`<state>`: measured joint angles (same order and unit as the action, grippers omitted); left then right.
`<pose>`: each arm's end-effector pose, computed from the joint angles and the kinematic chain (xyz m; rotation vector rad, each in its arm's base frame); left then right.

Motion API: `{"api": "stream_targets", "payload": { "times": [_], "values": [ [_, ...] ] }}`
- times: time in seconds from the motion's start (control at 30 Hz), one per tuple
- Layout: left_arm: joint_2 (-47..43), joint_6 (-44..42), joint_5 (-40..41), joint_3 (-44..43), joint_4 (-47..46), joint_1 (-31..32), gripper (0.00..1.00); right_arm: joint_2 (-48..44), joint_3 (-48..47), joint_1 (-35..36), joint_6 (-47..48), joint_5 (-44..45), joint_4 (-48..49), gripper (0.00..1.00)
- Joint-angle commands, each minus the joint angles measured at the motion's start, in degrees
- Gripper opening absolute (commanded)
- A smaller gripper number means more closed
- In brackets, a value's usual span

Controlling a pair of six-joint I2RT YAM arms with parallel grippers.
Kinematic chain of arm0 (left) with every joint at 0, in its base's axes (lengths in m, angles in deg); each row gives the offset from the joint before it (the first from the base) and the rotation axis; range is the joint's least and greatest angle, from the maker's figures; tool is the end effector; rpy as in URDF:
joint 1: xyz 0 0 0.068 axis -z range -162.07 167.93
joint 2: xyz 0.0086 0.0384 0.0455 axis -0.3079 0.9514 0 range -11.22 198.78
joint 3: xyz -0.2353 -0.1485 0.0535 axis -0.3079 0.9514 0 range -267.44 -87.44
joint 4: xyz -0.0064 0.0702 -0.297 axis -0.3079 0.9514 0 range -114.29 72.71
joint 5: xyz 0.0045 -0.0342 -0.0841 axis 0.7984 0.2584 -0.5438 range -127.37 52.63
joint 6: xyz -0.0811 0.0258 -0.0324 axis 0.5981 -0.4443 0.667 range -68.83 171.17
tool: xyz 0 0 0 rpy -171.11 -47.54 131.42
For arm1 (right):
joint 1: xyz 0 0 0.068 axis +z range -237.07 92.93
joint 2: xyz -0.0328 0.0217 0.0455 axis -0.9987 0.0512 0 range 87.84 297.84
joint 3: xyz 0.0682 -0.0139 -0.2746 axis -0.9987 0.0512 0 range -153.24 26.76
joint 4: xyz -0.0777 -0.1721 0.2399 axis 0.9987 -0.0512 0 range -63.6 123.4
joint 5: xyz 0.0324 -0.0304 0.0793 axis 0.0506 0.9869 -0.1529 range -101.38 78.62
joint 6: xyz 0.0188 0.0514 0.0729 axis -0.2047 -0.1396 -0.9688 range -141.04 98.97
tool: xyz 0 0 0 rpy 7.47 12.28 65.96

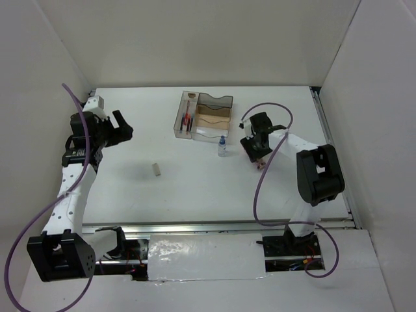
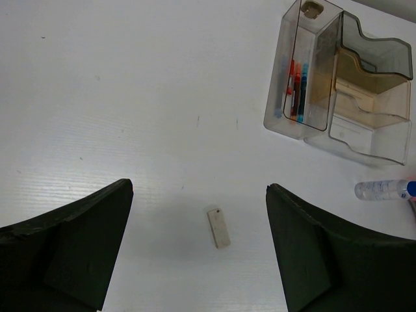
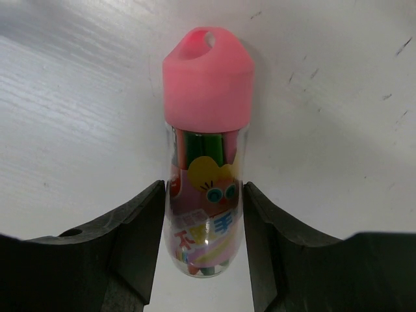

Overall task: Sort the stationery into containers
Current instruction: Place the stationery at the center of the board.

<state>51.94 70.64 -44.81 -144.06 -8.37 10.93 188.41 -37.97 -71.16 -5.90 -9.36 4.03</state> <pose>0.3341 0.0303 0.3261 -0.3671 1.9345 -0.2701 0.3922 0.1086 0.1205 -0.7145 2.6124 -0.0436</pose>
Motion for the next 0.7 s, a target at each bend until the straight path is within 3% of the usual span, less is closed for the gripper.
{"api": "stream_targets", "payload": {
  "times": [0.0, 0.07, 0.23, 0.47, 0.67],
  "values": [
    [0.21, -0.13, -0.91, -2.35, -1.25, 0.15, 0.96, 1.55, -2.24, -1.83, 2.88, -4.64, 2.39, 0.41],
    [0.74, 0.31, -1.26, -3.05, -1.16, 0.06, 0.96, 1.55, -1.72, -2.54, 2.10, -5.18, 2.73, 0.48],
    [2.14, 1.45, -1.96, -4.29, -0.54, 0.06, 0.95, 0.15, 0.39, -4.03, 1.83, -5.89, 2.74, 0.46],
    [2.67, 2.42, -3.10, -4.72, -1.16, 0.32, 0.95, -0.12, 1.10, -6.32, 1.57, -7.21, 1.33, 0.63],
    [2.50, 1.81, -2.31, -5.60, -0.54, 0.94, 0.95, 1.99, -1.71, -6.32, 0.95, -6.51, -0.78, 0.69]
  ]
}}
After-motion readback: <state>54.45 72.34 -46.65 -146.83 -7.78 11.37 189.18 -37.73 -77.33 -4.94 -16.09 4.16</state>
